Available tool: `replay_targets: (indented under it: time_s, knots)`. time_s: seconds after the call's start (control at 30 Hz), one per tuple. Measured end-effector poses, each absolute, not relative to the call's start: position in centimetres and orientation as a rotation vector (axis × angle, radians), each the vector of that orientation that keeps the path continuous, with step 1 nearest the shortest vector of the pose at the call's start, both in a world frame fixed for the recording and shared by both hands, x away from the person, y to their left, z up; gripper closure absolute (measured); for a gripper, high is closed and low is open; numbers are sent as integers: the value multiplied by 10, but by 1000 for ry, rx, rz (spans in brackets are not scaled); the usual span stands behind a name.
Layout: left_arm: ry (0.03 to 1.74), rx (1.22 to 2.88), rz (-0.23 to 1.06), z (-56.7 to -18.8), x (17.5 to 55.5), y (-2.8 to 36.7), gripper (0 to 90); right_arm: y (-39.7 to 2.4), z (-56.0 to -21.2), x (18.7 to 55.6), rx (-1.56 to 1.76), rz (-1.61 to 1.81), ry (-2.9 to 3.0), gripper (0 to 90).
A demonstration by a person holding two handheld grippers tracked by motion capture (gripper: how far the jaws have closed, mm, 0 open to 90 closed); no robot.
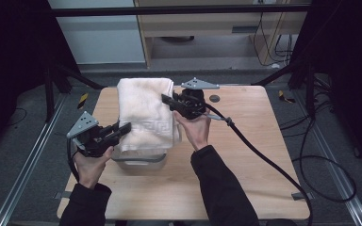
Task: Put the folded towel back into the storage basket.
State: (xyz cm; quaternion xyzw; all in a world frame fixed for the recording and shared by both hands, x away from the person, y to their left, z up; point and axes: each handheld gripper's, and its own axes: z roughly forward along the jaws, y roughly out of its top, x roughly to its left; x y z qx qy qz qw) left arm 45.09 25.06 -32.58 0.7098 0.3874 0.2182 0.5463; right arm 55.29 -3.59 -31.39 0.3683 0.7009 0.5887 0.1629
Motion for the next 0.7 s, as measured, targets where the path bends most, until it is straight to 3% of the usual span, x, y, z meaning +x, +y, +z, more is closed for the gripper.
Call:
replay_targets:
  time_s: [0.7]
  knots:
    - [1012, 1708, 488, -356, 465, 276, 731, -5, -351, 572, 1101, 1661, 2059, 706]
